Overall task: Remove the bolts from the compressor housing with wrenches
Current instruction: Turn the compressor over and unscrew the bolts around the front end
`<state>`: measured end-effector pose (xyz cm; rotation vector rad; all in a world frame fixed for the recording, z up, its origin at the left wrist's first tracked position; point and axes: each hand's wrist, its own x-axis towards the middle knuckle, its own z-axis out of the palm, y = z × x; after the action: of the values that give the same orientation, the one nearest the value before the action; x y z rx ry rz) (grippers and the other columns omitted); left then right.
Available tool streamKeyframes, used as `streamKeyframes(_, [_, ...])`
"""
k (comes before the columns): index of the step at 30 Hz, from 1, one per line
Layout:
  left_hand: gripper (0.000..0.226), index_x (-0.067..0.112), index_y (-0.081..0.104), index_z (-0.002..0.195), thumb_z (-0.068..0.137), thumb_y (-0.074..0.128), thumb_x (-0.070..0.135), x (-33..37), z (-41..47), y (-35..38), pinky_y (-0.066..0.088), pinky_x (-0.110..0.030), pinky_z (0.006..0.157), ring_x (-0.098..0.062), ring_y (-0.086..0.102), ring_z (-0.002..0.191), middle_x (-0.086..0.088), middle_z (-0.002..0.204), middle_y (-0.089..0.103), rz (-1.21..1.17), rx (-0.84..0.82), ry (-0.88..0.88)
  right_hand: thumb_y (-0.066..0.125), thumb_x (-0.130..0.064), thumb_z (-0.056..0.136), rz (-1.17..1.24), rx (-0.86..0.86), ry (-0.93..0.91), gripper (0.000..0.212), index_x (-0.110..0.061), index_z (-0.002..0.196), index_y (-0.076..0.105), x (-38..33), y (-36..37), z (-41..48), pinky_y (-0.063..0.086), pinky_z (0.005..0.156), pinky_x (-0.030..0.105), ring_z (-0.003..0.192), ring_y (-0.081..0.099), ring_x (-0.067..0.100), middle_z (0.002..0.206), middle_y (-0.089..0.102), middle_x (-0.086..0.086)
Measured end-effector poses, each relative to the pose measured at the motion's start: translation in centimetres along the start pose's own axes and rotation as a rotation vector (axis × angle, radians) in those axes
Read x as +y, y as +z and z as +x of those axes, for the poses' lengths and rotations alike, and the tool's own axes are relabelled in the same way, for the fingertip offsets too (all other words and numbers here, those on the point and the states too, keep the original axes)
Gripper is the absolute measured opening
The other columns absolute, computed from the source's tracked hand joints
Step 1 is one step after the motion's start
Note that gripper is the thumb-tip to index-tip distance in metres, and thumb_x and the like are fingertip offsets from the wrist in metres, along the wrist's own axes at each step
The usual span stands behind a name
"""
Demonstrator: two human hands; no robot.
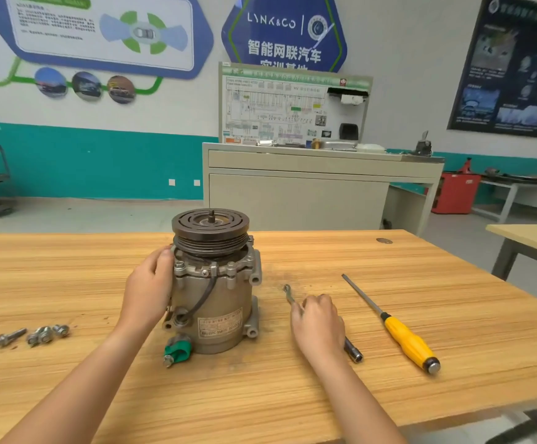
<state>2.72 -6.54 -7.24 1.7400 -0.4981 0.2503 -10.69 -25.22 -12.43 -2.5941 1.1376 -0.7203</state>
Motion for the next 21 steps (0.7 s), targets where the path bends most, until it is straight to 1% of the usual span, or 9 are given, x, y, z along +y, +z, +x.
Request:
streamKeyframes(2, [0.041,0.015,0.059,0.124,0.101,0.03,0.029,0.1,-0.2,0.3,0.037,-0.031,0.086,-0.012,0.048,0.107,0.005,0.114,0.058,-0.019,0.021,-0.007,0.04,-0.029,0.095,-0.154,-0.088,-0.026,0.031,-0.012,0.115,0.055,0.7,0.6,-0.2,0.038,0.086,0.032,0.11,0.047,0.021,0.119,0.049,0.005])
streamKeyframes(5, [0.041,0.015,0.061,0.123,0.101,0.03,0.031,0.1,-0.3,0.3,0.041,-0.032,0.086,-0.015,0.052,0.109,0.002,0.116,0.061,-0.036,0.009,-0.022,0.039,-0.017,0.095,-0.099,-0.109,-0.046,0.023,-0.012,0.109,0.057,0.3,0.7,0.3,0.04,0.075,0.03,0.103,0.052,0.021,0.112,0.052,0.005])
streamKeyframes(7, [0.041,0.016,0.061,0.124,0.1,0.032,0.033,-0.1,0.0,0.0,0.043,-0.038,0.093,-0.02,0.053,0.114,0.0,0.12,0.062,-0.065,-0.019,-0.041,0.039,-0.019,0.096,0.115,-0.064,-0.007,0.022,-0.011,0.103,0.058,0.4,0.5,0.5,0.04,0.069,0.029,0.09,0.056,0.021,0.094,0.055,0.001])
streamKeyframes(9, [0.039,0.021,0.062,0.121,0.1,0.033,0.037,-0.3,0.7,-0.7,0.041,-0.042,0.097,-0.022,0.053,0.116,-0.001,0.122,0.061,-0.136,-0.051,-0.108,0.042,-0.022,0.096,0.491,-0.042,0.044,0.019,-0.01,0.097,0.058,0.2,-0.3,-0.1,0.041,0.064,0.03,0.07,0.055,0.017,0.07,0.055,-0.006])
streamKeyframes(11, [0.038,0.034,0.062,0.107,0.1,0.026,0.042,0.0,1.4,-1.3,0.037,-0.04,0.095,-0.018,0.049,0.114,0.006,0.12,0.057,-0.261,-0.099,-0.204,0.044,-0.023,0.095,0.814,-0.093,0.084,0.018,-0.011,0.09,0.057,-0.4,-2.0,-1.2,0.042,0.054,0.03,0.048,0.049,0.011,0.049,0.05,-0.007])
streamKeyframes(13, [0.039,0.039,0.059,0.103,0.1,0.021,0.046,0.6,1.8,-1.4,0.036,-0.038,0.093,-0.016,0.047,0.114,0.007,0.122,0.054,-0.267,-0.172,-0.243,0.045,-0.029,0.094,0.963,-0.212,0.073,0.019,-0.015,0.088,0.055,-0.8,-4.2,-2.1,0.035,0.041,0.024,0.036,0.04,0.01,0.039,0.043,-0.005])
streamKeyframes(17, [0.051,0.014,0.06,0.122,0.098,0.03,0.047,0.8,2.1,-0.3,0.039,-0.055,0.098,-0.043,0.051,0.117,-0.021,0.12,0.061,-0.26,-0.214,-0.314,0.051,-0.034,0.09,0.912,-0.389,-0.05,0.011,-0.025,0.09,0.057,-1.8,-7.7,-3.8,0.029,0.036,0.019,0.031,0.036,0.009,0.038,0.044,-0.003])
streamKeyframes(19, [0.045,0.011,0.064,0.114,0.099,0.033,0.041,0.7,2.3,0.0,0.043,-0.053,0.093,-0.04,0.058,0.106,-0.02,0.108,0.067,-0.275,-0.17,-0.303,0.049,-0.033,0.092,0.775,-0.404,-0.124,0.008,-0.032,0.089,0.057,-2.1,-8.7,-4.3,0.032,0.042,0.014,0.035,0.042,0.004,0.041,0.049,-0.002])
streamKeyframes(21, [0.039,0.015,0.066,0.097,0.1,0.033,0.034,0.6,2.3,0.3,0.05,-0.04,0.073,-0.019,0.064,0.073,-0.002,0.073,0.071,-0.302,-0.119,-0.275,0.048,-0.034,0.092,0.637,-0.372,-0.197,0.009,-0.038,0.088,0.054,-2.1,-9.4,-4.5,0.034,0.047,0.008,0.041,0.047,-0.001,0.044,0.054,-0.003])
